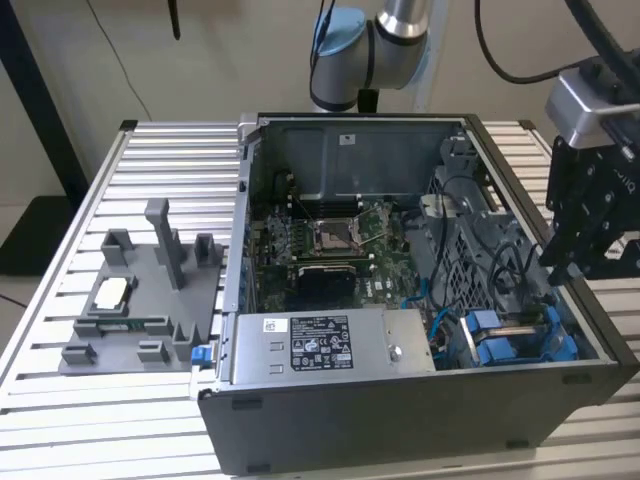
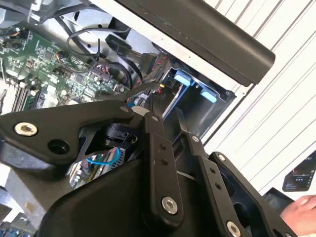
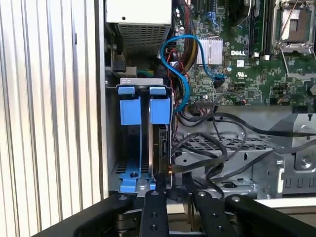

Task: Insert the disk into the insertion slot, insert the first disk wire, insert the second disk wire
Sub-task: 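Insert the first disk wire, then insert the second disk wire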

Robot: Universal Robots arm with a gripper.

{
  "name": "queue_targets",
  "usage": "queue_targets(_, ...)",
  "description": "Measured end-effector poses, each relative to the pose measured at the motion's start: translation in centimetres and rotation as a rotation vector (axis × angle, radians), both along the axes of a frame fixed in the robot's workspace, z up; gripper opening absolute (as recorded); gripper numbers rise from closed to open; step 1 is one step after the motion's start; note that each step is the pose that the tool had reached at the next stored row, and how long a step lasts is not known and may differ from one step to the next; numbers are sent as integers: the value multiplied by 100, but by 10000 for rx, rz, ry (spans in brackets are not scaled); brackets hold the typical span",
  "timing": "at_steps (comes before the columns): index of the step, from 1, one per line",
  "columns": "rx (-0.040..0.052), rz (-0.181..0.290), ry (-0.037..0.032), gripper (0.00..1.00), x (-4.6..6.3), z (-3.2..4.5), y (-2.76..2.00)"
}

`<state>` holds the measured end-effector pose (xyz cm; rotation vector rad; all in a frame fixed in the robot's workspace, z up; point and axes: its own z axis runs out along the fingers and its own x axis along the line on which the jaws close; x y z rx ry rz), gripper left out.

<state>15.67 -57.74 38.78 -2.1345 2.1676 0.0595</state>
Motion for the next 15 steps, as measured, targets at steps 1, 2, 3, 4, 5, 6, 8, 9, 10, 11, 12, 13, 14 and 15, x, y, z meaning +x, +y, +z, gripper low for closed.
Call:
queue_targets(1, 0, 1, 0, 27, 1, 32, 1)
queue_targets(2, 0, 1, 0, 27, 3, 49, 5)
queue_targets(3, 1, 3, 0, 27, 12, 55, 12)
queue_targets(4, 3, 2, 0, 27, 29, 55, 19)
queue_targets(5, 1, 1, 0, 27, 47, 56, 29)
queue_targets(6, 0, 1, -1, 27, 68, 57, 40)
queue_targets(8, 1, 0, -5, 27, 115, 56, 60)
queue_targets(9, -1, 0, -9, 27, 134, 57, 72)
queue_targets(10, 1, 1, -12, 27, 154, 56, 83)
queue_targets(11, 1, 0, -17, 27, 171, 56, 96)
queue_targets(12, 0, 0, -24, 27, 184, 57, 112)
queue_targets(13, 0, 0, -28, 27, 200, 56, 130)
queue_targets(14, 0, 1, -31, 27, 215, 56, 144)
queue_targets(15, 1, 0, -34, 27, 225, 56, 158)
